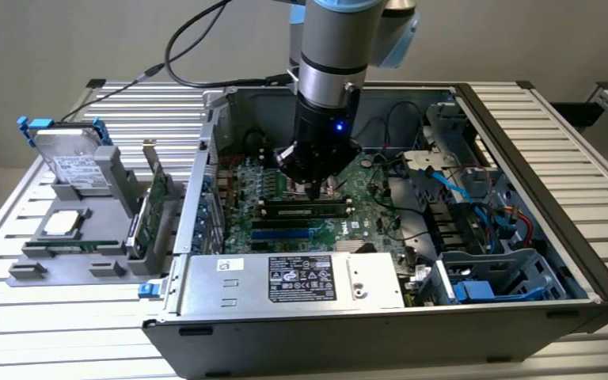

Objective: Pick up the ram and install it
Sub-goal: 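Press down the ram until it locks into place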

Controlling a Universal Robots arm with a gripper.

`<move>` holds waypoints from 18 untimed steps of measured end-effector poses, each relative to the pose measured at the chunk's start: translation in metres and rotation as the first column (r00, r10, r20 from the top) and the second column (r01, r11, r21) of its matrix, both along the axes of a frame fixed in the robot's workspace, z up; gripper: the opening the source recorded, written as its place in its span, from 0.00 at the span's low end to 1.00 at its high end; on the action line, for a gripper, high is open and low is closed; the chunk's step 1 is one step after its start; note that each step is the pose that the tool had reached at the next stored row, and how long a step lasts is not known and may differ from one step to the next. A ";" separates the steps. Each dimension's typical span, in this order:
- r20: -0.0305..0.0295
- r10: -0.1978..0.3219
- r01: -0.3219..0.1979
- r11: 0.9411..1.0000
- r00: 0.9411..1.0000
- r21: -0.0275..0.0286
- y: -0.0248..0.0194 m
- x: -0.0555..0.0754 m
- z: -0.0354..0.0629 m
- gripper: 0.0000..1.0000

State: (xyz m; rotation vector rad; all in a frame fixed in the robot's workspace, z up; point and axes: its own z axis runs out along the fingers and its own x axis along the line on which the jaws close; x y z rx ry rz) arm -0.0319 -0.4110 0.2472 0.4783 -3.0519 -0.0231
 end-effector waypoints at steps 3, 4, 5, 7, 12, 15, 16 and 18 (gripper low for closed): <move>0.000 -0.040 0.040 0.999 0.999 -0.003 0.0000 0.000 -0.0001 0.10; 0.000 -0.053 0.053 0.999 0.999 -0.004 0.0000 0.000 0.0000 0.10; 0.000 -0.066 0.066 0.998 0.998 -0.006 0.0000 0.000 0.0000 0.10; 0.000 -0.091 0.091 0.996 0.996 -0.008 0.0000 0.000 0.0000 0.10; 0.001 -0.155 0.155 0.988 0.988 -0.014 0.0000 0.000 0.0000 0.10; 0.002 -0.193 0.193 0.981 0.981 -0.018 0.0000 0.000 0.0000 0.10; 0.002 -0.205 0.205 0.979 0.979 -0.019 0.0000 0.000 0.0000 0.10; 0.003 -0.231 0.231 0.973 0.973 -0.022 0.0000 0.000 0.0000 0.10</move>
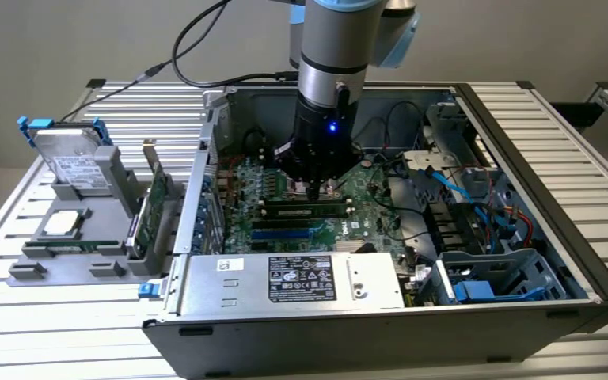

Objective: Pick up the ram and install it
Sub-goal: 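Press down the ram until it locks into place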

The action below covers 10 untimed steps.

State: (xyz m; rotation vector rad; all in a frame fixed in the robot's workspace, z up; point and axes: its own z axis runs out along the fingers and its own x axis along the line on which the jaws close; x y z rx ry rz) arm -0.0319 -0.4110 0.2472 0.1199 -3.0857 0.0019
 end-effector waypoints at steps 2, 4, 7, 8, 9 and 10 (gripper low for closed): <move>0.000 -0.025 0.025 1.000 1.000 -0.003 0.0000 0.000 0.0000 0.10; 0.000 -0.050 0.050 0.999 0.999 -0.006 0.0000 0.000 0.0000 0.10; 0.000 -0.086 0.086 0.996 0.996 -0.010 0.0000 0.000 0.0000 0.10; 0.001 -0.099 0.099 0.995 0.995 -0.011 0.0000 0.000 0.0000 0.10; 0.001 -0.114 0.114 0.993 0.994 -0.011 0.0000 0.000 0.0000 0.10; 0.001 -0.125 0.125 0.992 0.992 -0.011 0.0001 0.000 0.0000 0.10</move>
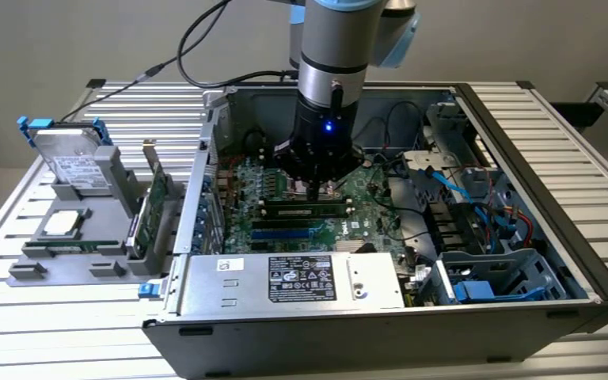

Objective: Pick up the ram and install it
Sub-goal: 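Press down the ram until it locks into place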

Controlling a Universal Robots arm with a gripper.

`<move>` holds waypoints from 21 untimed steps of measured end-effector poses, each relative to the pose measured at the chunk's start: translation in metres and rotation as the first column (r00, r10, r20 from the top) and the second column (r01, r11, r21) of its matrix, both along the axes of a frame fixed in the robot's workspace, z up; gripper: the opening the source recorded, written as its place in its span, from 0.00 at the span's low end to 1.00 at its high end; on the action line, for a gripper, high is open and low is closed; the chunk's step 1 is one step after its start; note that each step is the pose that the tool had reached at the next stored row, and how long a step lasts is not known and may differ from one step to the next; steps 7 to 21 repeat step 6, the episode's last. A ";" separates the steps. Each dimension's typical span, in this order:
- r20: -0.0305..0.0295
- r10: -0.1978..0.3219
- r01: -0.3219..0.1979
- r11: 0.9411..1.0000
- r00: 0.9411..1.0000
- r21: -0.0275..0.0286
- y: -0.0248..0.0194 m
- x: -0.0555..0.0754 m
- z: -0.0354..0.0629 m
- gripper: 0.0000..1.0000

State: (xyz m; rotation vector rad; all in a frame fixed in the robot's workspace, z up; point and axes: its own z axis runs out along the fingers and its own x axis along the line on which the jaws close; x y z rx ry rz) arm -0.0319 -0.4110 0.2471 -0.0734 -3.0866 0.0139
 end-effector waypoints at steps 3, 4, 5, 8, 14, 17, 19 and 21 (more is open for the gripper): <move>0.000 -0.002 0.002 1.000 1.000 0.000 -0.0001 0.000 0.0000 0.10; 0.000 -0.002 0.002 1.000 1.000 0.000 0.0000 0.000 0.0000 0.10; 0.000 -0.002 0.002 1.000 1.000 0.000 0.0000 0.000 0.0000 0.10; 0.000 -0.002 0.002 1.000 1.000 0.000 -0.0001 0.000 0.0000 0.10; 0.000 -0.002 0.002 1.000 1.000 0.000 -0.0001 0.000 0.0000 0.10; 0.000 -0.002 0.002 1.000 1.000 0.000 -0.0001 0.000 0.0000 0.10; 0.000 -0.002 0.002 1.000 1.000 0.000 -0.0001 0.000 0.0000 0.10; 0.000 -0.002 0.002 1.000 1.000 0.000 -0.0001 0.000 0.0000 0.10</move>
